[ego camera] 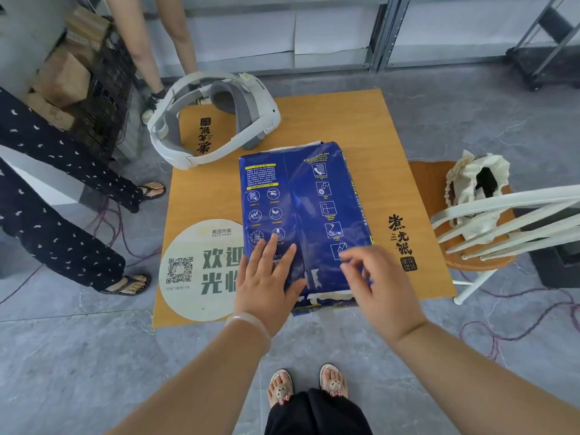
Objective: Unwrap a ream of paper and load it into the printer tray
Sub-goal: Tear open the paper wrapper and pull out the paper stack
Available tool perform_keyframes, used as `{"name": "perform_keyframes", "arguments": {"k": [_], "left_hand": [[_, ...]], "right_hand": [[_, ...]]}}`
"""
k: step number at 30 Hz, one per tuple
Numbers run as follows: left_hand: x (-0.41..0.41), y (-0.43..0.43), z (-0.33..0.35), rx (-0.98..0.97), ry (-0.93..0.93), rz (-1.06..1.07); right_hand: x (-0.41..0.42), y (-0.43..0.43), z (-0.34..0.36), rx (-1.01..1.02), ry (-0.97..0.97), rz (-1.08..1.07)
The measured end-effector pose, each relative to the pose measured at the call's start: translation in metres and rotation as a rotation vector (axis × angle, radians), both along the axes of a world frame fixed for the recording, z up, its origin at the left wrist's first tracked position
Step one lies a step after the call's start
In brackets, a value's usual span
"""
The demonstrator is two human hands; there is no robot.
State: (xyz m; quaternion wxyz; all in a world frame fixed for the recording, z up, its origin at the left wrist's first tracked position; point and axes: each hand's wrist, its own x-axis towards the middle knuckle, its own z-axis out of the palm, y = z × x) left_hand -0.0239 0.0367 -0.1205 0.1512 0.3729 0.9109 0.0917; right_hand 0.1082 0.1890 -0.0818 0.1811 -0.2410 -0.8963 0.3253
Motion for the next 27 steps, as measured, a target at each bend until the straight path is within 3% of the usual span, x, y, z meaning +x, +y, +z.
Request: {"name": "perform_keyframes", "arguments": {"k": [2,6,11,18,22,25,27], "left_hand": [[0.003,0.0,0.001,-0.004,0.007,-0.034],[0.007,0.001,-0.001,-0.036,0.007,-0.069],[0.002,-0.001,0.0,-0.121,0.016,-0.136],[-0.002,0.0,0.01,-0.107,-0.014,-0.125],[-0.001,-0.002,0.02,0.067,-0.003,-0.118],[-0.005,0.004,0.029,0.26,0.01,-0.16],[-0.01,0.008,0.039,0.286,0.048,-0.217]], "right_hand": [[-0.013,0.009,0.0,0.005,-0.114,0.014],[-0.022,0.002,-0.02,0.149,-0.432,0.266],[-0.02,-0.015,-0.044,0.342,-0.574,0.397],[-0.023,-0.005,-0.029,0.297,-0.479,0.362],[-0.022,0.002,-0.007,0.176,-0.375,0.328],[-0.025,0.011,0.006,0.294,-0.263,0.293],[-0.028,0.018,0.013,0.419,-0.203,0.31]]}}
